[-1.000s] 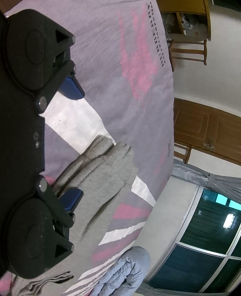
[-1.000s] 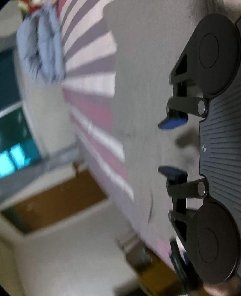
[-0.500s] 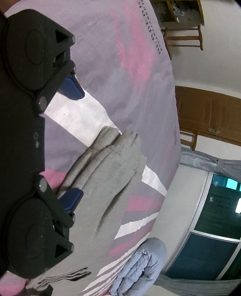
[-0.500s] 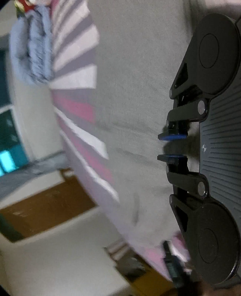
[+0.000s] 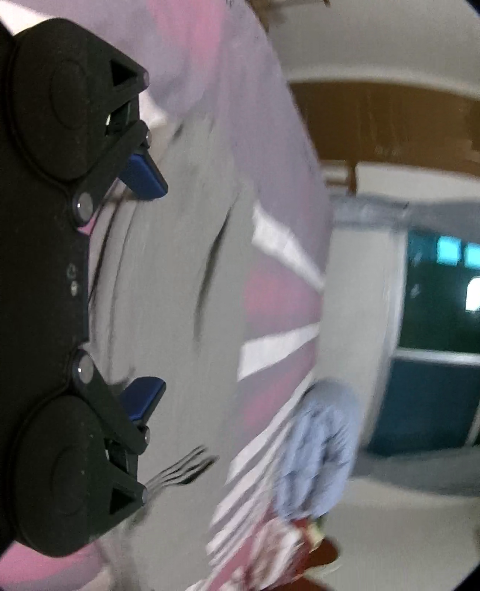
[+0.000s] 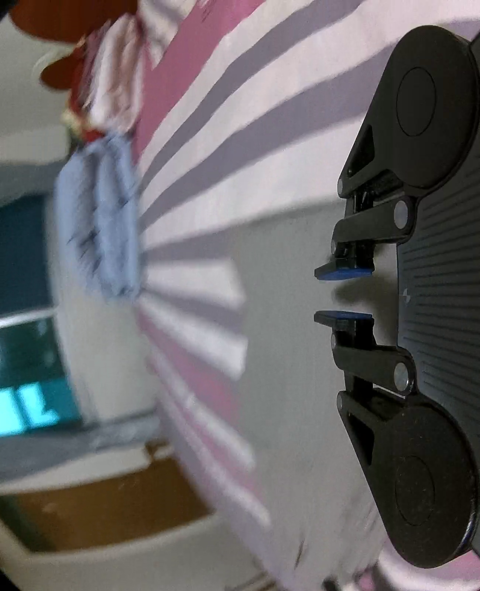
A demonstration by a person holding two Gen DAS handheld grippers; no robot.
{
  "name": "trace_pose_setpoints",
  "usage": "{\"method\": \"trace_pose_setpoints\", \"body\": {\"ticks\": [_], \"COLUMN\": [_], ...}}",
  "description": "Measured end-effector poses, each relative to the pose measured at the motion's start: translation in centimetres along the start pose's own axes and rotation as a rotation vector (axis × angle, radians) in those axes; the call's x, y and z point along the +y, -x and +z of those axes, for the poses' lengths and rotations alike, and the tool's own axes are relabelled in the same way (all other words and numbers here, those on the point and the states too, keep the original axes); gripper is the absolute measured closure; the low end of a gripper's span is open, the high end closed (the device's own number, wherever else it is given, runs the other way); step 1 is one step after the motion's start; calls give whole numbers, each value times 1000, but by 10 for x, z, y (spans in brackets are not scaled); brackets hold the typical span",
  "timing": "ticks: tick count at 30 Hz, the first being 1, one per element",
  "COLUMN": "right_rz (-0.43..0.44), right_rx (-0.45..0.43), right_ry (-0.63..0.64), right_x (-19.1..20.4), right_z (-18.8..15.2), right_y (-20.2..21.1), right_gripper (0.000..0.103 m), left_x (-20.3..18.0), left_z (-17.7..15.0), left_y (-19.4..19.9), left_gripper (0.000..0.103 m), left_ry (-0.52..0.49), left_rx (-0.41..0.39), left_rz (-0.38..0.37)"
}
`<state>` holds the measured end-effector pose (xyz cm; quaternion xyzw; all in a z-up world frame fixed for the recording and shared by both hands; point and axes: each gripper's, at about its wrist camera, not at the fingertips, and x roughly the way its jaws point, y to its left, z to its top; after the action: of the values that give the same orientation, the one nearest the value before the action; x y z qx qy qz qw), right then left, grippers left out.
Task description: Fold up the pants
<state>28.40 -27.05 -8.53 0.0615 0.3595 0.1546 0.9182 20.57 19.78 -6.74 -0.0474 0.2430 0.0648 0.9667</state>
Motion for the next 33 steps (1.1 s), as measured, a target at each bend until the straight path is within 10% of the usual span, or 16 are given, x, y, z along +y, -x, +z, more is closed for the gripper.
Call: {"method": "trace_pose_setpoints", "body": {"ticks": [8, 13, 23, 33], "right_rz": [24, 11, 68, 57], "right_rx": [-111, 30, -56, -116], "right_ry": [-28, -39, -101, -232], "right_x": [-23, -41, -57, -79], "right_z": [54, 71, 69, 19], "right_y": [-22, -79, -55, 29], "right_gripper": [85, 85, 85, 84], "left_x": [12, 0, -6, 56], "left_z": [14, 9, 7, -9], "left_y": [-18, -35, -38, -2], "left_gripper": [6, 6, 6, 6], "left_ry": [60, -26, -53, 374], "left_rx": [-7, 42, 49, 30], "left_rz": [55, 77, 89, -4]}}
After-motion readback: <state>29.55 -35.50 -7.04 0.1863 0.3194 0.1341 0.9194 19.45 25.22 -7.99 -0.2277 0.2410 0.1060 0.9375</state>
